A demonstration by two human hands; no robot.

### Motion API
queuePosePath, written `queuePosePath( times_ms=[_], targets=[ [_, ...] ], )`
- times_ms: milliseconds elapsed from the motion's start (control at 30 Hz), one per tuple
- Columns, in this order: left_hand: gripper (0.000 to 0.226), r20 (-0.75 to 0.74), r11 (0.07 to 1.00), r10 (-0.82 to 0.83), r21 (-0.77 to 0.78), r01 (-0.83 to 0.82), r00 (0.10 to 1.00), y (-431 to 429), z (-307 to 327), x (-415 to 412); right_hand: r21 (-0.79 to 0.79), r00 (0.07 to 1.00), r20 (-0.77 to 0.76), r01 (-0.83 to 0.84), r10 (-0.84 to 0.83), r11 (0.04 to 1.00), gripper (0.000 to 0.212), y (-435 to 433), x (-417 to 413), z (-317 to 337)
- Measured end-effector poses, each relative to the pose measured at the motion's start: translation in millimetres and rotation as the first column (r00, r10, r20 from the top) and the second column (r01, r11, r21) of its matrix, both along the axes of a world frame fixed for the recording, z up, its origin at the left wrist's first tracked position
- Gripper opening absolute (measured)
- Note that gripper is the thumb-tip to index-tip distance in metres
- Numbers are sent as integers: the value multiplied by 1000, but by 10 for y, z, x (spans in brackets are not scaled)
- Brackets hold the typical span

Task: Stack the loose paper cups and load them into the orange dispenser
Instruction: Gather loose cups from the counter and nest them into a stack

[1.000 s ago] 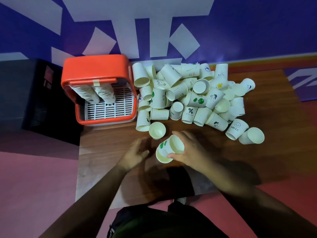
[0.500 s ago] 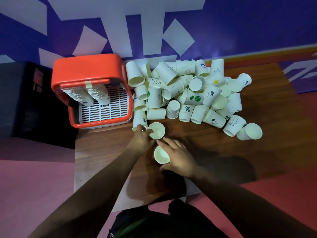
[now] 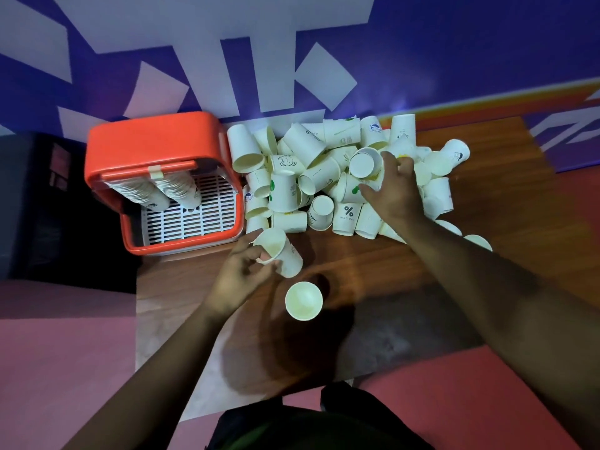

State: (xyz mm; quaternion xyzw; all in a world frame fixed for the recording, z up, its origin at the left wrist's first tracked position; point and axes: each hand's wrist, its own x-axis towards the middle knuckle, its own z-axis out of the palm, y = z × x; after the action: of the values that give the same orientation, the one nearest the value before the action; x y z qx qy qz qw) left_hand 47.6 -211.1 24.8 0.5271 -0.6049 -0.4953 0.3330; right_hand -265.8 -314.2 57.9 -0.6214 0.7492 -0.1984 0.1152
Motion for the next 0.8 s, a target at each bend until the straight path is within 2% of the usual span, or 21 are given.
queuePosePath(
  times_ms=[100,200,267,333,467,633,700,800],
  targets=[
    [12,-125,997,-68,17,70,990,113,171,-107,92,995,-92,-38,47,995,73,-172,20,-40],
    [45,-169,985,-141,75,156,975,250,217,-175,105,985,-155,-57,73,993,69,-259,9,-125],
    [70,-96,967,-208,128,219,973,322,171,-181,78,975,-207,-67,82,995,65,-299,-9,-171],
    [83,37,956,-277,112,271,960,368,82,-180,56,964,-251,-80,92,995,63,-337,-32,-189],
    [87,238,923,-384,69,379,892,421,-92,-224,70,946,-290,-134,149,988,68,-401,-78,-217],
    [84,466,898,-397,16,441,791,507,-318,-356,64,931,-323,-159,171,985,63,-434,-106,-223],
    [88,499,918,-360,35,396,789,540,-403,-406,26,954,-272,-125,128,992,61,-422,-105,-168],
    [92,480,945,-313,70,320,819,572,-474,-485,-67,993,-116,-45,37,997,60,-362,-94,-5]
  ],
)
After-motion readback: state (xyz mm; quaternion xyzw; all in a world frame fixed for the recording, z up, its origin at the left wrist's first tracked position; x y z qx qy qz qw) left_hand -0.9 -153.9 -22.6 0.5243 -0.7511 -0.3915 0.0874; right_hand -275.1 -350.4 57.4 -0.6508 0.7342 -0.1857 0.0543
